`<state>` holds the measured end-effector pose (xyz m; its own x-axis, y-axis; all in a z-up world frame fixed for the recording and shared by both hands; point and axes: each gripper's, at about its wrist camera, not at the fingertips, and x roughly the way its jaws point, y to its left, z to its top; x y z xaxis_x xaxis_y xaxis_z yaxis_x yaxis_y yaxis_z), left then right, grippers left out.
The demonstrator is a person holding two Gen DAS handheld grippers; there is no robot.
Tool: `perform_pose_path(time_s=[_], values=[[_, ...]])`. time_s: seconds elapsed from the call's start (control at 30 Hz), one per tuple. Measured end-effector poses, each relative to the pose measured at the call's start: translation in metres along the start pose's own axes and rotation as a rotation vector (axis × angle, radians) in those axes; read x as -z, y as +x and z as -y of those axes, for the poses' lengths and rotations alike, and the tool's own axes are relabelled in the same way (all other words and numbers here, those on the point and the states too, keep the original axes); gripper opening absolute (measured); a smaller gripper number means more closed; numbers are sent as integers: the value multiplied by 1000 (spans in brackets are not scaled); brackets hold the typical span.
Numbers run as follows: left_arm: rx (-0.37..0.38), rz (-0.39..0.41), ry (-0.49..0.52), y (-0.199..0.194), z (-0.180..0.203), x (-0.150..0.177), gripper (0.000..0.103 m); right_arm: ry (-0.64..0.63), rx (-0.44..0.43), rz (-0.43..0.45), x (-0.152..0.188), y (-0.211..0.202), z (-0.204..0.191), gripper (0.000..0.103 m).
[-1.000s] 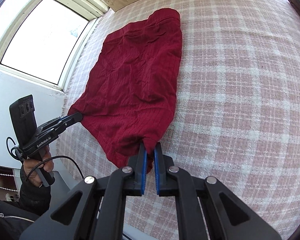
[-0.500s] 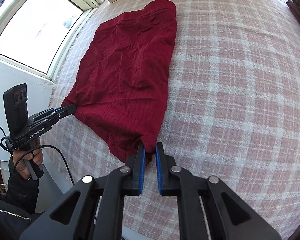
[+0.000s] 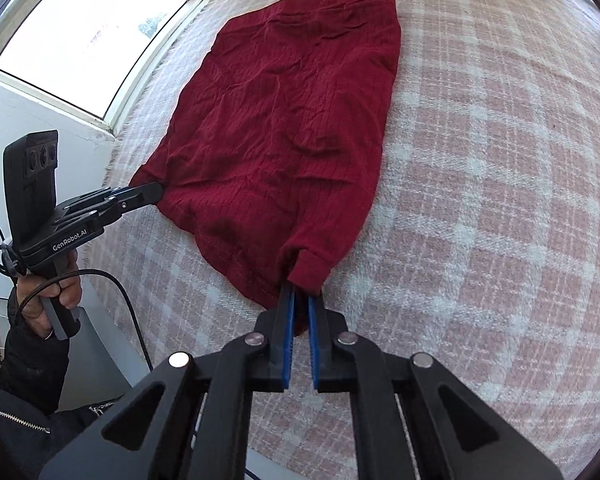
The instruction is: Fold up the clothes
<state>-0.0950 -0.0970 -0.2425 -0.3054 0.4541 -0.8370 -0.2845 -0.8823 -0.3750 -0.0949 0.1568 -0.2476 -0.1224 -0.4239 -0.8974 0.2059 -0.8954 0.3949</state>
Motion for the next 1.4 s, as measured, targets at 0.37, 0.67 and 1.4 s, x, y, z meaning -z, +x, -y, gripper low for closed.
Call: perform_pose_path(time_s=[0.37,0.67,1.4], values=[[91,180,-47,-60,-6,-35,9,112,-199,263,-38,-88,10,6],[95,210,-93,-43,-11,-91,9,211,-280,303,-82,-84,35,6],[-49,209,-175,6,-58,-168,20,279,-290,203,-200,-18,88,39]])
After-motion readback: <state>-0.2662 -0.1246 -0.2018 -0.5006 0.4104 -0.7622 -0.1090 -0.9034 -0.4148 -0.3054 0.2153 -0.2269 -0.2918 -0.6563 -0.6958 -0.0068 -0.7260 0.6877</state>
